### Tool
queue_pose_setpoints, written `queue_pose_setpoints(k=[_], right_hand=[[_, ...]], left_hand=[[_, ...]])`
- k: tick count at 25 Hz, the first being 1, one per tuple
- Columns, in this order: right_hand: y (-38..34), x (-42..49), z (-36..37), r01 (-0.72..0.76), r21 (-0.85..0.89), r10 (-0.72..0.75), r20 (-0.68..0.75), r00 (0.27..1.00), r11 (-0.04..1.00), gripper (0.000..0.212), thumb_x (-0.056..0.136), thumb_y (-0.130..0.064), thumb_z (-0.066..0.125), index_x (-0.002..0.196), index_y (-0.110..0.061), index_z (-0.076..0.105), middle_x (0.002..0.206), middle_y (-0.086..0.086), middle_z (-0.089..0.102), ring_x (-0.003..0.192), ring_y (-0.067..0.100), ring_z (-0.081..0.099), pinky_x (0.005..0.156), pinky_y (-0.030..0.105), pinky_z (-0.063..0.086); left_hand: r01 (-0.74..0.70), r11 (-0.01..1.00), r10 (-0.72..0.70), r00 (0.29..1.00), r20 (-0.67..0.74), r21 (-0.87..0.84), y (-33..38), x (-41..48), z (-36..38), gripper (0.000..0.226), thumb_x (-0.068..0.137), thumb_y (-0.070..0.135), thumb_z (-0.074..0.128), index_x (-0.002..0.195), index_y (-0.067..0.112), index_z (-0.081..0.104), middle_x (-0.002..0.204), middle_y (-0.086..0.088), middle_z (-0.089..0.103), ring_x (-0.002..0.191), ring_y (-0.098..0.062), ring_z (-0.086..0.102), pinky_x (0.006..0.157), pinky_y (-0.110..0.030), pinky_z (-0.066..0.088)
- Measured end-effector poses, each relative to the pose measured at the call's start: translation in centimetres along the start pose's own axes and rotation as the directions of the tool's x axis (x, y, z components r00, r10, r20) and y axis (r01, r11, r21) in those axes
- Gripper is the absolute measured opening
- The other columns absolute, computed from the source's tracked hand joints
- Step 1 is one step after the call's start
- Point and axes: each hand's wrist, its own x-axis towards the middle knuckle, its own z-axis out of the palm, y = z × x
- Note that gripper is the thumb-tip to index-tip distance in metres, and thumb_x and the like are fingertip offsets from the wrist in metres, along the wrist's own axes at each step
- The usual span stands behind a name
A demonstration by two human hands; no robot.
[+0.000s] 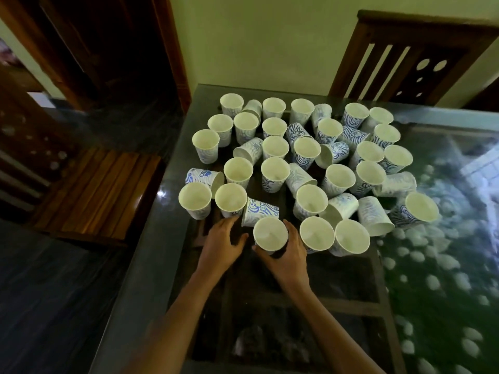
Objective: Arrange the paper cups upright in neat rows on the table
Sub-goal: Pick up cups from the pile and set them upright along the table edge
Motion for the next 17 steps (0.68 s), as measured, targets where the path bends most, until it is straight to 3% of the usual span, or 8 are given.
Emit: queue_pose_setpoints(k=[2,4,6,11,13,17], right_hand=[[0.3,0.2,0.1,0.026,0.017,-0.026,-0.036,0.999,1.000,0.078,0.063,-0.031,0.085,0.127,-0.014,0.045,0.124,-0.004,0.052,0.113,0.008,0.048,0.098,0.027,0.040],[0.4,0.1,-0.1,0.027,0.022,-0.027,-0.036,0.999,0.999,0.075,0.063,-0.031,0.085,0.125,-0.014,0.046,0.121,-0.004,0.054,0.111,0.010,0.050,0.094,0.019,0.037],[0.5,-0.2,-0.3,0.019,0.012,-0.018,-0.028,0.999,1.000,0.078,0.064,-0.032,0.084,0.128,-0.014,0.044,0.125,-0.002,0.053,0.116,0.011,0.048,0.095,0.013,0.031],[0.8,-0.9,-0.9,-0.006,-0.024,0.007,0.024,1.000,1.000,0.086,0.068,-0.035,0.081,0.138,-0.016,0.034,0.141,0.001,0.043,0.130,0.016,0.038,0.107,0.031,0.030],[0.7,-1.2,-1.0,0.006,-0.030,-0.005,0.029,1.000,1.000,0.086,0.069,-0.033,0.080,0.139,-0.015,0.034,0.142,0.002,0.042,0.131,0.017,0.037,0.109,0.033,0.029],[0.7,-2.3,-1.2,0.057,-0.048,-0.057,0.001,0.998,0.997,0.086,0.067,-0.030,0.082,0.137,-0.009,0.037,0.139,0.006,0.045,0.129,0.021,0.041,0.108,0.041,0.034]], left_hand=[[0.010,1.000,-0.011,1.000,-0.021,-0.024,0.3,0.4,0.4,0.044,0.080,0.013,0.069,0.122,0.005,0.057,0.124,-0.011,0.060,0.116,-0.023,0.054,0.093,-0.005,0.023],[0.033,0.997,-0.037,0.998,-0.048,-0.075,0.7,0.6,0.9,0.038,0.080,0.010,0.069,0.116,0.003,0.060,0.119,-0.011,0.062,0.111,-0.023,0.056,0.088,0.000,0.021],[0.049,0.991,-0.060,0.995,-0.083,-0.127,0.7,0.9,1.5,0.031,0.079,0.007,0.069,0.108,0.001,0.063,0.111,-0.014,0.066,0.102,-0.023,0.060,0.083,-0.004,0.029],[0.118,0.977,-0.143,0.981,-0.132,-0.176,0.8,1.0,2.5,0.014,0.082,0.009,0.067,0.092,0.000,0.065,0.094,-0.015,0.069,0.086,-0.022,0.063,0.073,-0.016,0.037],[0.090,0.982,-0.115,0.982,-0.147,-0.168,1.1,0.3,2.2,0.010,0.082,0.005,0.066,0.090,0.000,0.064,0.092,-0.014,0.068,0.081,-0.017,0.060,0.071,-0.013,0.036],[0.017,0.997,-0.028,0.984,-0.174,-0.069,1.0,-2.4,1.1,0.012,0.084,0.005,0.063,0.096,0.003,0.063,0.098,-0.012,0.067,0.091,-0.022,0.062,0.076,-0.016,0.040]])
